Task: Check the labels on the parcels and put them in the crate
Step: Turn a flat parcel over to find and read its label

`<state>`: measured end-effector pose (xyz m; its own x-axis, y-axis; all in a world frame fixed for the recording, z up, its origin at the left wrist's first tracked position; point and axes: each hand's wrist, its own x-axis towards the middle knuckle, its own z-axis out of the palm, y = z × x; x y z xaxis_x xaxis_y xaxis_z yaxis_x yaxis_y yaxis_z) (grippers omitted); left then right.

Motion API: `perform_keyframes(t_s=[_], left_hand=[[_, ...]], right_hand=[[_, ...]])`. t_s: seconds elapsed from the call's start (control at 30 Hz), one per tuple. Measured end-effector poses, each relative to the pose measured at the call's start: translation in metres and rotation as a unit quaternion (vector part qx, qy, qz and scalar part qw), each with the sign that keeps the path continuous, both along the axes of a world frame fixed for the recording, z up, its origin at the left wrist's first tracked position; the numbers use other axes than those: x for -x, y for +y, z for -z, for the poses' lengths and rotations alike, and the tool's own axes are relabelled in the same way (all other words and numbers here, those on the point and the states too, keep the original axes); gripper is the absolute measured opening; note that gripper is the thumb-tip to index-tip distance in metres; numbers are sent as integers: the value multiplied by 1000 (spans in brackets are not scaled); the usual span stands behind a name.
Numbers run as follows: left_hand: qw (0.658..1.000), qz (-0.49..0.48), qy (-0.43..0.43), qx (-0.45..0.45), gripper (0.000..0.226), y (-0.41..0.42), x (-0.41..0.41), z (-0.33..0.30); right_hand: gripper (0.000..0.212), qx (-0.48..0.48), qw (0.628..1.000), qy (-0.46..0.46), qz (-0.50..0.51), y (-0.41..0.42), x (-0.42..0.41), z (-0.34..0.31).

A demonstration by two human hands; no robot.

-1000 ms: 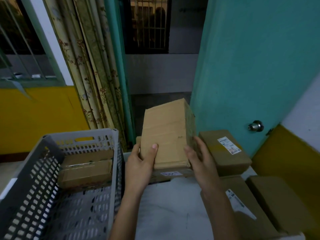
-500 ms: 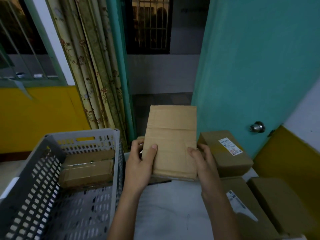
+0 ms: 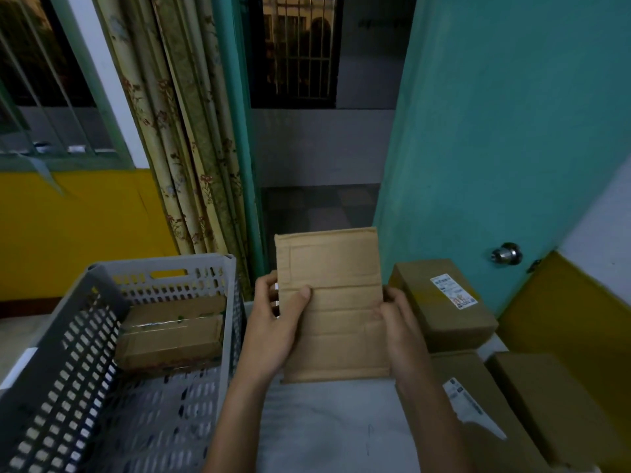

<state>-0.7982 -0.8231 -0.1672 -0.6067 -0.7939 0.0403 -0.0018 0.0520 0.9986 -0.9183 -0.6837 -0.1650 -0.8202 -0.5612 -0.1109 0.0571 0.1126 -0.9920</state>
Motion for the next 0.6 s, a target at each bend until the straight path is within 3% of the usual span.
perform_keyframes(t_s=[0.1,0.2,0.4,0.47,0.53,0.6], left_hand=[[1000,-18,-9,4,49,3,4,-2],[999,-35,-25,27,33,8,6,-5],[995,-23,-52,76,23,10,7,4],[996,-18,-50,77,31,11,7,4],[996,-29,-43,69,43,14,8,2],[995,-27,-47,86,37,17,9,1]], right_hand=[[26,2,1000,7,-19,-1,-4,-4],[41,-6,999,37,2,-4,-11,-12],[26,-23,997,-8,69,-10,-15,-15],[29,-23,997,-16,72,-11,-16,-14],[35,-21,996,-15,81,-11,-17,-14],[52,-28,995,-10,91,-12,-18,-14]])
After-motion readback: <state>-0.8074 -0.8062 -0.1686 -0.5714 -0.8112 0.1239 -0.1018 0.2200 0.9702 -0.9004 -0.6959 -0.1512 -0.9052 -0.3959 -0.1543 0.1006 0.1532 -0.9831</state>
